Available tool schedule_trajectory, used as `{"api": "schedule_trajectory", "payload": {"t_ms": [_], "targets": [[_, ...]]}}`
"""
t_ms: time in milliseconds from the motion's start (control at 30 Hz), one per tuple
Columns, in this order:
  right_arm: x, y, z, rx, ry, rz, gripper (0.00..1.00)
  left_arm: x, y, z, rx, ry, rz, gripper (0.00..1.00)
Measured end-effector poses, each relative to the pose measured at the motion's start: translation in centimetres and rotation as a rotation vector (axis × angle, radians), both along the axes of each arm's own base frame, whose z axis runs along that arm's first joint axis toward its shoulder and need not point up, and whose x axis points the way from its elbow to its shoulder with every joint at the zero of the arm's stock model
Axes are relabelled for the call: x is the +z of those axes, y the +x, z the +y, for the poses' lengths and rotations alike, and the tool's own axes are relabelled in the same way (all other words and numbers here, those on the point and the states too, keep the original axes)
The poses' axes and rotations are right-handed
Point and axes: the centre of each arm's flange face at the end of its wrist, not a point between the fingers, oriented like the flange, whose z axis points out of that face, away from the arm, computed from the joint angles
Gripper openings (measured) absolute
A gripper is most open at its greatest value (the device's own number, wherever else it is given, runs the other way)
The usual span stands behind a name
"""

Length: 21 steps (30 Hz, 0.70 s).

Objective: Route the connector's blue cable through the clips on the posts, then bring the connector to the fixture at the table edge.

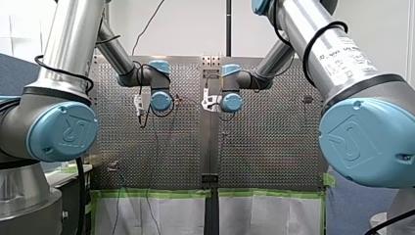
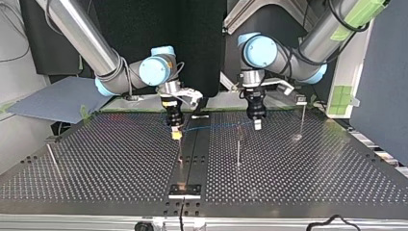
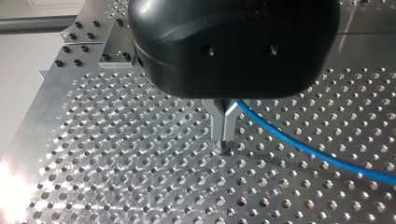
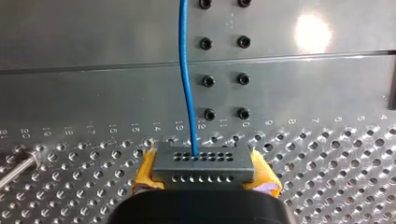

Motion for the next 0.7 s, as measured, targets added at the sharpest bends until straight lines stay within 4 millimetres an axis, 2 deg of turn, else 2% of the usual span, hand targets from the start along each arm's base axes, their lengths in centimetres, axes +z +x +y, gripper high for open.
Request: {"api": "schedule_trajectory", "payload": {"t_ms": [700], "targets": [[0.2, -0.1, -0.1, 0.004, -0.001, -0.001, 0.00, 0.1, 1.4, 1.4, 0.003, 0.003, -0.007, 0.00]]}}
